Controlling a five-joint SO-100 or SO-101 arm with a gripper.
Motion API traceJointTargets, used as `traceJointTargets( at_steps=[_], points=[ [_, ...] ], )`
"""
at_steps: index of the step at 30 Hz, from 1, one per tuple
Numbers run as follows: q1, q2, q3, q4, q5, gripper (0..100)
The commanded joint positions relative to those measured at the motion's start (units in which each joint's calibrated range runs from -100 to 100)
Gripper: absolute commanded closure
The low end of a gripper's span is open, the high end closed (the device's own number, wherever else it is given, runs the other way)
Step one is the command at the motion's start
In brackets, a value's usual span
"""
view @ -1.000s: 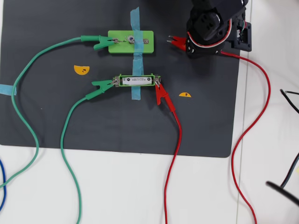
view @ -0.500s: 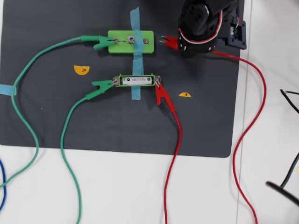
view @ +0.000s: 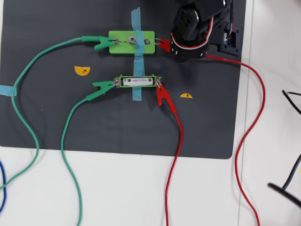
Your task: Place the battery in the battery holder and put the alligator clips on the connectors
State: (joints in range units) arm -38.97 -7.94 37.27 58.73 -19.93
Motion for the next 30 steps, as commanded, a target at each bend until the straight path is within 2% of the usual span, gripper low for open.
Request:
traceJointTargets(
  at_steps=[1,30],
  points=[
    [1.77,-1.72,-0.25,0.10,0.21,99],
    [5.20,-0.02,-0.69,0.19,-1.51,99]
  ],
)
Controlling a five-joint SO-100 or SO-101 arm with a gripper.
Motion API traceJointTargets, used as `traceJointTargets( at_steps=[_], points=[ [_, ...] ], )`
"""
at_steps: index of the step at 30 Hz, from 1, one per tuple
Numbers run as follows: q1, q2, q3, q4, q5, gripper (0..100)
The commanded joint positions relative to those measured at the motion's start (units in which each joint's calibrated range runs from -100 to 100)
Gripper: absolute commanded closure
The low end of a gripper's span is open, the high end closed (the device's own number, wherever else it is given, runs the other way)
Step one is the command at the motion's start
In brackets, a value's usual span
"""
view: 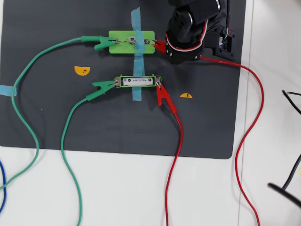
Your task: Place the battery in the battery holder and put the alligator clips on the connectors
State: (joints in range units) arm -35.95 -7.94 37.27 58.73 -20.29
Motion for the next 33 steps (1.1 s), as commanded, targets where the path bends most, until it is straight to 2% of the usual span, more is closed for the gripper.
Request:
traceJointTargets(
  at_steps=[1,19,27,30,33],
  points=[
    [2.48,0.92,-1.04,0.19,-1.15,99],
    [2.78,4.07,-1.22,0.10,-0.78,98],
    [2.78,4.07,-0.43,0.10,-1.10,72],
    [2.78,4.07,-0.43,0.10,-1.10,67],
    [2.78,3.98,-0.43,0.10,-1.10,66]
  ],
)
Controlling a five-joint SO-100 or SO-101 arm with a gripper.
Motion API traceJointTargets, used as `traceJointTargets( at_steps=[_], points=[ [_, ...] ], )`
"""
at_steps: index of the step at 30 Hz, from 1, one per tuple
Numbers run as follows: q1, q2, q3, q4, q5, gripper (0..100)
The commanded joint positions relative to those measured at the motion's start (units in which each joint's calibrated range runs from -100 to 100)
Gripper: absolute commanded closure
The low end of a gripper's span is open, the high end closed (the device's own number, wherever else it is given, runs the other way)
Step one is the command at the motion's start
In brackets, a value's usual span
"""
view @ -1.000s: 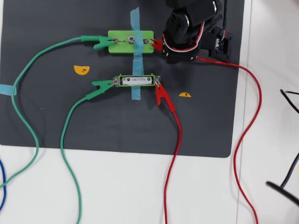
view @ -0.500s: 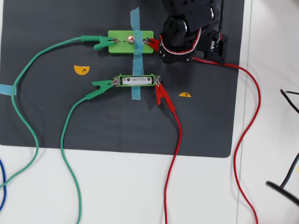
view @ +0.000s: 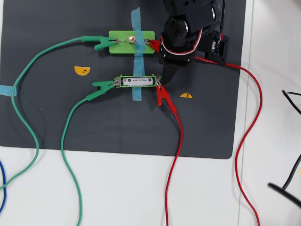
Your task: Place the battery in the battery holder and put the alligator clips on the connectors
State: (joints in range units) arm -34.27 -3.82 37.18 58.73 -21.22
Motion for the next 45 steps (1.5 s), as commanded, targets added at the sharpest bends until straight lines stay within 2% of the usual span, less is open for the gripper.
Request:
traceJointTargets(
  at_steps=[1,8,19,26,30,40,42,45],
  points=[
    [1.10,-0.13,-0.34,0.10,-0.17,66],
    [0.09,-2.26,-0.08,0.96,0.20,66],
    [0.70,-23.70,0.01,11.36,0.36,67],
    [6.05,-33.65,5.01,10.84,9.73,67],
    [12.11,-42.24,11.24,10.59,12.75,67],
    [17.25,-66.49,28.43,5.86,14.53,67],
    [18.87,-70.40,31.85,4.66,14.53,69],
    [21.70,-75.00,35.89,2.42,14.53,80]
  ],
)
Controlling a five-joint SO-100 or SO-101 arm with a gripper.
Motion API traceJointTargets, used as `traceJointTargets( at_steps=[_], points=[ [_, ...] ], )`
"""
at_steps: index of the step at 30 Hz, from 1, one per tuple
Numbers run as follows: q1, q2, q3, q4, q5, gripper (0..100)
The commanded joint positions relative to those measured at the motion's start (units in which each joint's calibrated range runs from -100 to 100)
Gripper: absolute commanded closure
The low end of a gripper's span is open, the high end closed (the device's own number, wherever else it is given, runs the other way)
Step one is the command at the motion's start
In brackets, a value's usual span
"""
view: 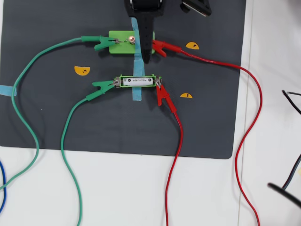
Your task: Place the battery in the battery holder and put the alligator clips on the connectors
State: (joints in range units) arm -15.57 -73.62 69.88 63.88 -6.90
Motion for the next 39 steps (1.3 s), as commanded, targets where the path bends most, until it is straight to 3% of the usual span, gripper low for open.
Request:
traceJointTargets(
  at_steps=[1,6,22,35,39],
  points=[
    [3.70,-6.55,4.24,-3.41,0.21,84],
    [5.52,-10.98,8.63,-4.19,-0.21,99],
    [5.72,-25.27,18.89,-4.27,-0.21,99],
    [6.93,-25.52,22.93,-4.70,-0.21,99],
    [7.24,-25.52,25.65,-9.17,-0.21,99]
  ],
)
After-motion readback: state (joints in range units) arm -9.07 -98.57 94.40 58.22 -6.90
